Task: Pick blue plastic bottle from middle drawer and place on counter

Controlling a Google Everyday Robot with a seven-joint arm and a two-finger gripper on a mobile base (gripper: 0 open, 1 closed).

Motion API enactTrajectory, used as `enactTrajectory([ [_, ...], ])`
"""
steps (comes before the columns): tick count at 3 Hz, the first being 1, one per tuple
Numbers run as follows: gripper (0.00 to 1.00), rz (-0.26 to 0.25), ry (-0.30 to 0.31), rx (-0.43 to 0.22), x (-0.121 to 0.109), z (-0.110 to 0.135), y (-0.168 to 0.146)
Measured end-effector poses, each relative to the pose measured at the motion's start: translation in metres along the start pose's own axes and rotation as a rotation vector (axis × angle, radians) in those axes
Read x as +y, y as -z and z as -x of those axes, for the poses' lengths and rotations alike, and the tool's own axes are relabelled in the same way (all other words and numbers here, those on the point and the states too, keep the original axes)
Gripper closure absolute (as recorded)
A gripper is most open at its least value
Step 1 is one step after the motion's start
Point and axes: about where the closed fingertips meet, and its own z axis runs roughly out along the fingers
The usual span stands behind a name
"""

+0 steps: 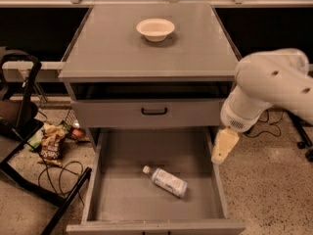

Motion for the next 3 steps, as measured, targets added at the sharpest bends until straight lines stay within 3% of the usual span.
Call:
enactTrajectory([
  [1,0.0,0.013,-0.01,0.023,0.013,-0.001,-0.04],
  [2,0.0,0.014,-0.014,0.025,0.015,-0.003,-0.044],
  [3,0.0,0.053,-0.007,-0.017,0.02,0.012,-0.089],
])
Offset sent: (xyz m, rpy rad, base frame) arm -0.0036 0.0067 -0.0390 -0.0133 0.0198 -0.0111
